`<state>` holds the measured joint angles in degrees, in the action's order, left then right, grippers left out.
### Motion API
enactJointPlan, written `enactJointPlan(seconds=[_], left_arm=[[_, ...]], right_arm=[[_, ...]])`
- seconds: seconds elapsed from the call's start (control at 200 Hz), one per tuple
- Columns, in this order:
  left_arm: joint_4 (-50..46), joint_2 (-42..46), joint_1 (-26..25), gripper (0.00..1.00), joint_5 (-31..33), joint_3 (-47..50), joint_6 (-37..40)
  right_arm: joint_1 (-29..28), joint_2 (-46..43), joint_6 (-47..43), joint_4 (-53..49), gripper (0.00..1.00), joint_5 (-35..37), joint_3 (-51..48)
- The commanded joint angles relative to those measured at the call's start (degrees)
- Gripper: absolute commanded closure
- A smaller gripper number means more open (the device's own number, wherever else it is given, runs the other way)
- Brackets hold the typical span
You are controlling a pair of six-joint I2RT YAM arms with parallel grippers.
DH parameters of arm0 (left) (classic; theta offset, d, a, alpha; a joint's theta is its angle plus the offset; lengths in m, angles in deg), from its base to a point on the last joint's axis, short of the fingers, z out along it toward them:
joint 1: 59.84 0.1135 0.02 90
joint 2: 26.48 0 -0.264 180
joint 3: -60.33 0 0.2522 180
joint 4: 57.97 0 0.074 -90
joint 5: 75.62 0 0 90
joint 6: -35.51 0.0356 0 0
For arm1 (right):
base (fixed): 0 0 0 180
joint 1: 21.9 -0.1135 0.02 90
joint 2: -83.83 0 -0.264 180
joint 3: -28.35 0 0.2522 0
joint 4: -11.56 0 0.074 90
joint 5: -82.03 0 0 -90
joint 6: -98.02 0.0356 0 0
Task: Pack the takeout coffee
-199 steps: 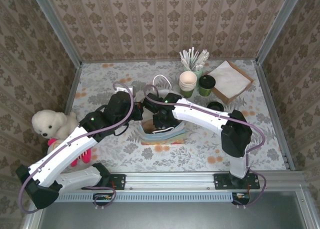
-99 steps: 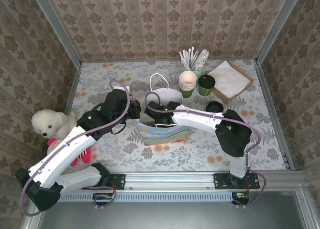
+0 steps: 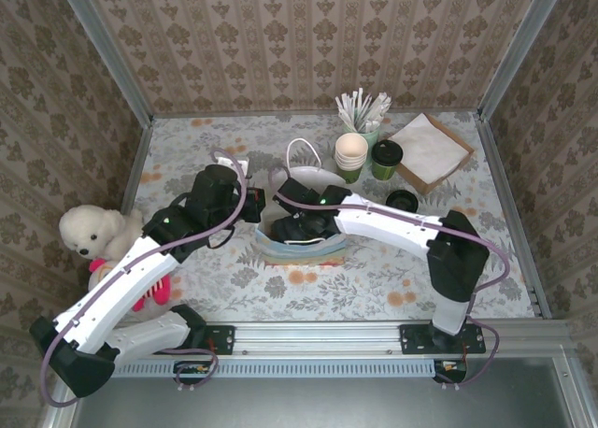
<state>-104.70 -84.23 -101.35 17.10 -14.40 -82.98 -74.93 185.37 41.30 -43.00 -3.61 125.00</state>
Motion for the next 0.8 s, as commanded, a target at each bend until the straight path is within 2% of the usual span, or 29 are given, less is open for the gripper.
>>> enactJointPlan(seconds=[0.0,0.16,0.29,0.435,0.575,0.665,0.745,0.795], left_arm=[[0.9,-0.3,0.2,1.0,-0.8,-0.5,4.1],[-0.1,-1.4,0.3,1.0,-0.6,-1.5,4.4],[-0.1,-1.5,0.3,1.0,-0.4,-1.4,3.5],[-0.4,-1.4,0.2,1.0,-0.2,-1.3,2.9],[-0.6,-1.8,0.3,1.0,0.2,-1.1,1.5],[-0.8,-2.3,0.3,1.0,0.3,-1.5,1.2],[-1.1,-2.7,0.3,1.0,0.7,-2.0,1.5],[-1.7,-3.0,0.4,1.0,0.8,-2.5,1.8]], right_arm=[[0.3,-3.0,-8.8,2.3,0.02,-3.7,0.9],[0.4,-6.3,-21.3,2.4,0.06,-5.4,-0.6],[0.7,-8.5,-33.0,4.8,0.1,-10.5,-3.7],[1.4,-8.1,-44.2,3.0,0.11,-9.8,-3.0],[2.1,-10.4,-57.4,3.9,0.13,-17.1,-5.8],[2.8,-9.4,-62.7,1.0,0.15,-18.8,-4.7],[3.5,-7.9,-65.7,-1.3,0.22,-18.6,-2.9],[3.6,-7.6,-68.2,-1.3,0.31,-18.0,-3.1]])
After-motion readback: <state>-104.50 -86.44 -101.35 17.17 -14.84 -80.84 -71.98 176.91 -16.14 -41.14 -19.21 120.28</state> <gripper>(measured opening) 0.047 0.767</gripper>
